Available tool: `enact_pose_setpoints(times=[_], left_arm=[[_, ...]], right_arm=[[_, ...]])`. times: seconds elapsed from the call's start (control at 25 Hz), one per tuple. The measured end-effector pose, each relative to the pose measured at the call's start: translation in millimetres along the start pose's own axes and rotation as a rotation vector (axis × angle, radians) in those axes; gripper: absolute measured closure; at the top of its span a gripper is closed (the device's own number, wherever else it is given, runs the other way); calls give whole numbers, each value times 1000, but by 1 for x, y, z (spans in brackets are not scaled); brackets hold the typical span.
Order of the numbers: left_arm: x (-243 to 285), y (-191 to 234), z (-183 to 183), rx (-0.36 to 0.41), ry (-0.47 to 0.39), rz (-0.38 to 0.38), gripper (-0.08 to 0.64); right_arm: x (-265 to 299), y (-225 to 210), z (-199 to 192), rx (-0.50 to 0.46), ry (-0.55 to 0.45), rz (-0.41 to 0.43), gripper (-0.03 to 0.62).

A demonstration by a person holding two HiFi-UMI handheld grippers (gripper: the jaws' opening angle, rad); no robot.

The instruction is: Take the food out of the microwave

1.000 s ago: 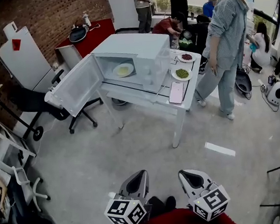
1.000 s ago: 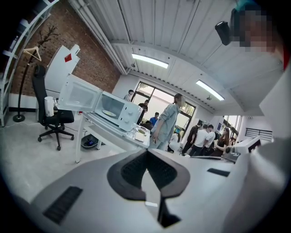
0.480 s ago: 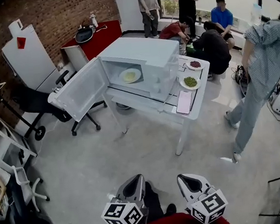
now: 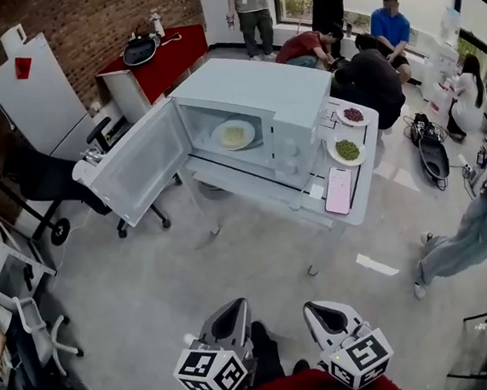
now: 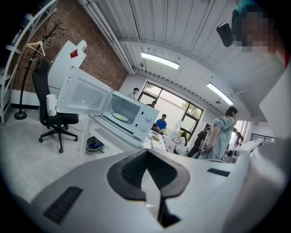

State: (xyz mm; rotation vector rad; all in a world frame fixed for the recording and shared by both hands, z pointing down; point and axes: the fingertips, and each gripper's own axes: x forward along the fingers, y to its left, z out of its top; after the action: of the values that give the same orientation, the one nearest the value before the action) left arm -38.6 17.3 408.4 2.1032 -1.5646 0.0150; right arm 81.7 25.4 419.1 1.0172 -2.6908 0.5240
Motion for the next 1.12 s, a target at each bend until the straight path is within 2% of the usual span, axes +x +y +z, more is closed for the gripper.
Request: enact_pose_setpoints(times=[0.4, 0.72, 1.12], left_arm=[[39, 63, 38, -22, 14, -34, 552], [49, 88, 63, -40, 28, -89, 552], [110, 127, 99, -272, 0, -145, 551]], right_arm=[[85, -4, 31, 3, 30, -15, 581], [120, 14, 49, -7, 48, -27, 581], [156, 7, 64, -27, 79, -44, 581]])
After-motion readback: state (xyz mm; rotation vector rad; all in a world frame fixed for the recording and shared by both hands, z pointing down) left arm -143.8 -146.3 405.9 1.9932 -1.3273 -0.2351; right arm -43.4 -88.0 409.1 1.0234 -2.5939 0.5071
